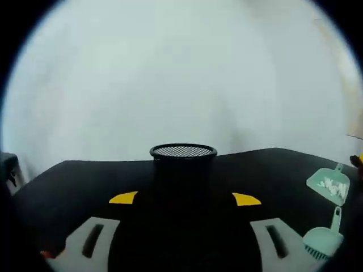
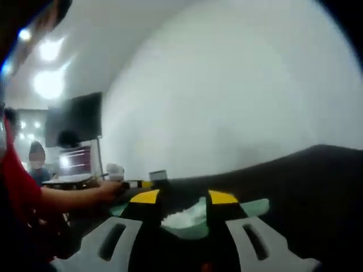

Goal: Pick up the broom and sweep the trash on the tabletop into the dustpan.

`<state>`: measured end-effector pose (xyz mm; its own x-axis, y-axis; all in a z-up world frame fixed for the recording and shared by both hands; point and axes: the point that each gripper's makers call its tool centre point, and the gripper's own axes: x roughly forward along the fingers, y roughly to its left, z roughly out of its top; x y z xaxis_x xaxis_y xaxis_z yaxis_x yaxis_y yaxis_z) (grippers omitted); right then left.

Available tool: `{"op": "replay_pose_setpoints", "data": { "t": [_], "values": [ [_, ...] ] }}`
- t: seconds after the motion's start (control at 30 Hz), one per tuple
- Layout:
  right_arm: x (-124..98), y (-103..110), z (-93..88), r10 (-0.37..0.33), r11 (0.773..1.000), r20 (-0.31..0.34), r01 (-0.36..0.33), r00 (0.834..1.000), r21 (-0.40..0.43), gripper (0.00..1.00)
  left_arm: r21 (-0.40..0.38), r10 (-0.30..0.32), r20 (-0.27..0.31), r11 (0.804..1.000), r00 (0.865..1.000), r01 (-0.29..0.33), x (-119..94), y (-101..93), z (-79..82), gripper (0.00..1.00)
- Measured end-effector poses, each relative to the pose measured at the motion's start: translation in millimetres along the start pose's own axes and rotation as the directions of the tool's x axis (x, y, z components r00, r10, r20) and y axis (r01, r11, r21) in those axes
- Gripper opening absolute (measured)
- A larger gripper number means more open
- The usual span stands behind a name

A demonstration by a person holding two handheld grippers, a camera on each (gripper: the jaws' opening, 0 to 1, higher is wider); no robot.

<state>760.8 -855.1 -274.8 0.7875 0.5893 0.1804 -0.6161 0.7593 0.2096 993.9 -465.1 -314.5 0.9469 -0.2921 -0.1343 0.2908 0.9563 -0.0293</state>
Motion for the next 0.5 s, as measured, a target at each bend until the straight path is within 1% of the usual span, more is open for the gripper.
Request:
{"op": "replay_pose_setpoints", "data": {
  "t": [0.1, 0.2, 0.27, 0.33, 0.43, 0.5],
  "values": [
    [-0.4, -1.0, -1.3, -0.001, 1.000, -0.005, 0.001, 1.000, 0.005, 0.32, -0.003, -0.023, -0.002, 1.000, 1.000, 0.023, 8.9, -4.9, -1.6, 0.64],
    [-1.0, -1.9, -0.6, -0.002, 1.000, 0.000, 0.002, 1.000, 0.016, 0.32, 0.011, -0.034, -0.005, 0.999, 0.999, 0.034, 15.9, -7.6, -2.3, 0.68],
    [-1.1, -1.8, -0.6, -0.001, 1.000, 0.000, 0.001, 1.000, 0.020, 0.32, 0.006, -0.038, 0.006, 0.999, 0.999, 0.038, 19.1, -8.9, -1.0, 0.70],
    [-1.3, -1.6, -0.6, -0.002, 1.000, 0.000, 0.002, 1.000, 0.021, 0.32, 0.001, -0.033, 0.010, 0.999, 0.999, 0.033, 23.2, -7.5, -0.5, 0.72],
    [-1.5, -1.4, -0.6, -0.003, 1.000, 0.000, 0.003, 1.000, 0.025, 0.32, -0.003, -0.025, 0.014, 1.000, 1.000, 0.025, 26.0, -5.8, -0.3, 0.73],
    [-1.9, -1.3, -0.6, -0.003, 1.000, 0.000, 0.003, 1.000, 0.028, 0.32, -0.004, -0.019, 0.027, 1.000, 0.999, 0.019, 27.0, -5.1, 1.9, 0.73]
  ]
}}
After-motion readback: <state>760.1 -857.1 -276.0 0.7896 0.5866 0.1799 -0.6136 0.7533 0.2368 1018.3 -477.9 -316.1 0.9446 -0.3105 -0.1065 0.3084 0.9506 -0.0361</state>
